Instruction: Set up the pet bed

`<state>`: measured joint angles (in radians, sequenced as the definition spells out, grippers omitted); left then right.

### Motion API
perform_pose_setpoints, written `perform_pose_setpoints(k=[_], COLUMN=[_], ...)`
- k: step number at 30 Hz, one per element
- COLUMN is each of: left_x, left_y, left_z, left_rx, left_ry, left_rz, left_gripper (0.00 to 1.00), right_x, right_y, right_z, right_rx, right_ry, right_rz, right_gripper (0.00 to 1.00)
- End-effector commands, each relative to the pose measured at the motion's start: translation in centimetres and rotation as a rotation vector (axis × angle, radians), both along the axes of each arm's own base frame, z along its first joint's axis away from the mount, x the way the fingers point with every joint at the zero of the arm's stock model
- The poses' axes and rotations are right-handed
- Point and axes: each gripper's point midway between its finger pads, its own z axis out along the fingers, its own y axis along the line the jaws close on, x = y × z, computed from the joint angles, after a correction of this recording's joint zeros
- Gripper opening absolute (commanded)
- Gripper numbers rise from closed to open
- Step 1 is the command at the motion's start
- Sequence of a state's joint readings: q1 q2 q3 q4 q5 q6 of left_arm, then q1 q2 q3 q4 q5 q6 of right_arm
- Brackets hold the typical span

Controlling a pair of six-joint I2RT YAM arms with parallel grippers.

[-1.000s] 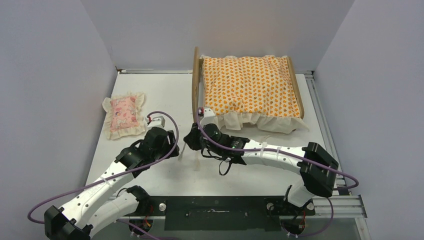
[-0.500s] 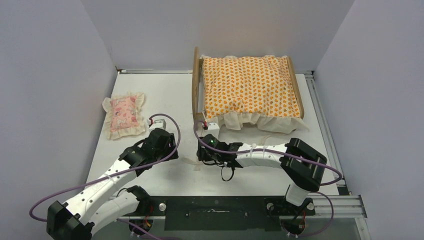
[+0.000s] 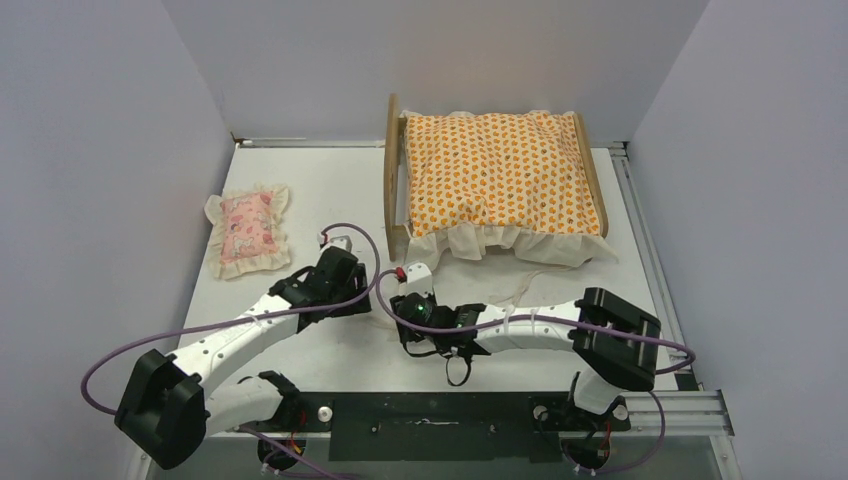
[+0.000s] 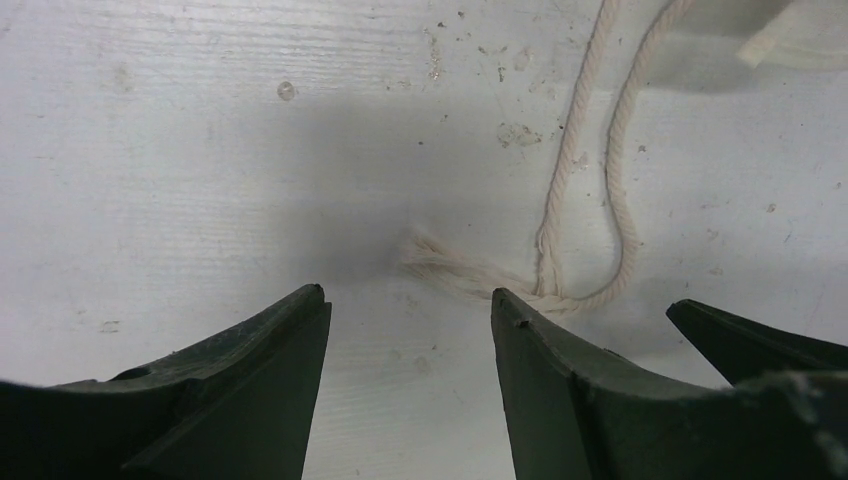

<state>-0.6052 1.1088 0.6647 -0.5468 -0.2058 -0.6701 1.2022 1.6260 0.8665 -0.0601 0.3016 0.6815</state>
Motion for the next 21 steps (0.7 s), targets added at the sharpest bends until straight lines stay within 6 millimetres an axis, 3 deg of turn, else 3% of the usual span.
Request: perform_pose_setpoints(k=[1, 13, 18, 21], left_x=[1.2, 0.0, -0.7, -1.0], left_y=[-2.1, -2.7, -1.9, -1.4], left_z=[-0.4, -4.7, -5.9, -6.3], left_rx=[-0.098, -0.117, -0.091, -0.083], left_ry=[-0.026, 0.068, 0.092, 0.095], left_rz=[-0.007, 0.016, 0.043, 0.059], left_gripper=[0.58, 0.51, 0.26, 0.08], right_x=[-0.8, -1.2, -1.2, -1.5], right_y=[1.9, 4.4, 4.3, 3.9], right_z=[1.9, -0.7, -1.7, -1.8], right_rx=[0.029, 0.024, -0.034, -0.037], right_ry=[-0.080, -0.099, -0.118, -0.113], right_rz=[0.071, 0.012, -0.008, -0.011], right_gripper=[0.43, 0.43, 0.40, 0.27])
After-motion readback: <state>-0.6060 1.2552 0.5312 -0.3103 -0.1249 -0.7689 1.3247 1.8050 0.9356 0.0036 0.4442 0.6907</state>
